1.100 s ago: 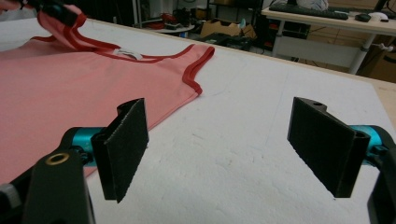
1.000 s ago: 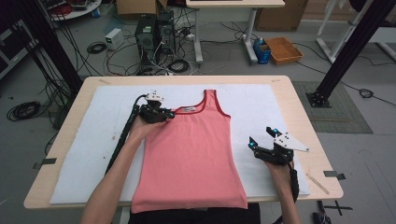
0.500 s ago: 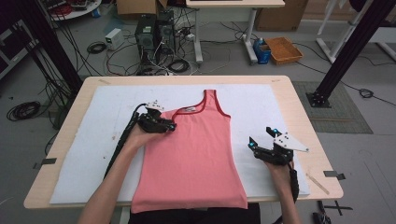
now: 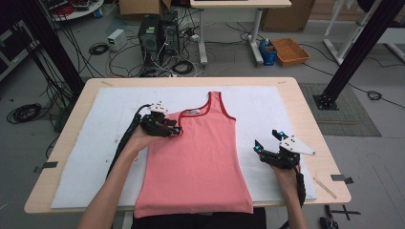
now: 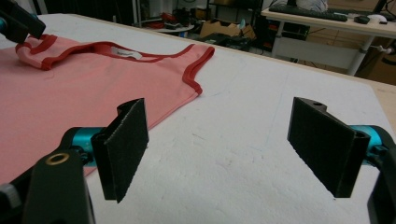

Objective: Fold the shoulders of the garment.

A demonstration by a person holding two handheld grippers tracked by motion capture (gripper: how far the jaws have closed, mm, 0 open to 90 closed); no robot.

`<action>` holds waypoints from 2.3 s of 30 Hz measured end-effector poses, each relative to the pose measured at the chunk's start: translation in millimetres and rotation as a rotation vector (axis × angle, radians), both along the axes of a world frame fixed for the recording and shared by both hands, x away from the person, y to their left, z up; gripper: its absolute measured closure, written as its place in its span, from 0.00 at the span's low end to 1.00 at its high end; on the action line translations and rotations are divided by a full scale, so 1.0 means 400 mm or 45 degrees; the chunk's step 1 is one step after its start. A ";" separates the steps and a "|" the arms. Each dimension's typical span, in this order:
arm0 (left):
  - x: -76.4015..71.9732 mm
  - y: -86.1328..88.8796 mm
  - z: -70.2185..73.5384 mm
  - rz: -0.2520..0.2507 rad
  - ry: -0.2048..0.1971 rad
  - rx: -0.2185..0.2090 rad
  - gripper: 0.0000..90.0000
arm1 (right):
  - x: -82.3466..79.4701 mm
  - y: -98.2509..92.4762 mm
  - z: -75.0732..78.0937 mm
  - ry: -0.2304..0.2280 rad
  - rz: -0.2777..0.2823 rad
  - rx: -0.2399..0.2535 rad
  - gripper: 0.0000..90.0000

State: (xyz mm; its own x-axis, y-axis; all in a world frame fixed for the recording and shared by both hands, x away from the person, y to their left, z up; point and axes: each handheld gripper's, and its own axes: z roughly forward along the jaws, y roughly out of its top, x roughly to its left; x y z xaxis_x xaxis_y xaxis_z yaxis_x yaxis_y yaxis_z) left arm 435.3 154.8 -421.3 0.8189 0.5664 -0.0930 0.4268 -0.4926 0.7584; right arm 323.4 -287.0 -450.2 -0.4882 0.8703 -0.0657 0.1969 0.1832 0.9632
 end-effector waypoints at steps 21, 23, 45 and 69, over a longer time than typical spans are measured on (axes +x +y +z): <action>-0.039 0.017 -0.012 -0.038 -0.068 0.028 0.76 | 0.000 0.000 0.000 0.002 -0.002 0.004 0.22; -0.037 0.008 -0.018 -0.050 -0.086 0.030 0.72 | 0.001 0.000 0.000 0.002 -0.002 0.004 0.22; -0.119 0.010 -0.027 -0.100 -0.047 0.080 0.96 | 0.000 0.000 0.000 0.006 -0.009 0.006 0.22; -0.155 0.004 -0.055 -0.143 0.029 0.009 0.76 | -0.001 -0.005 0.000 0.004 -0.007 0.032 0.22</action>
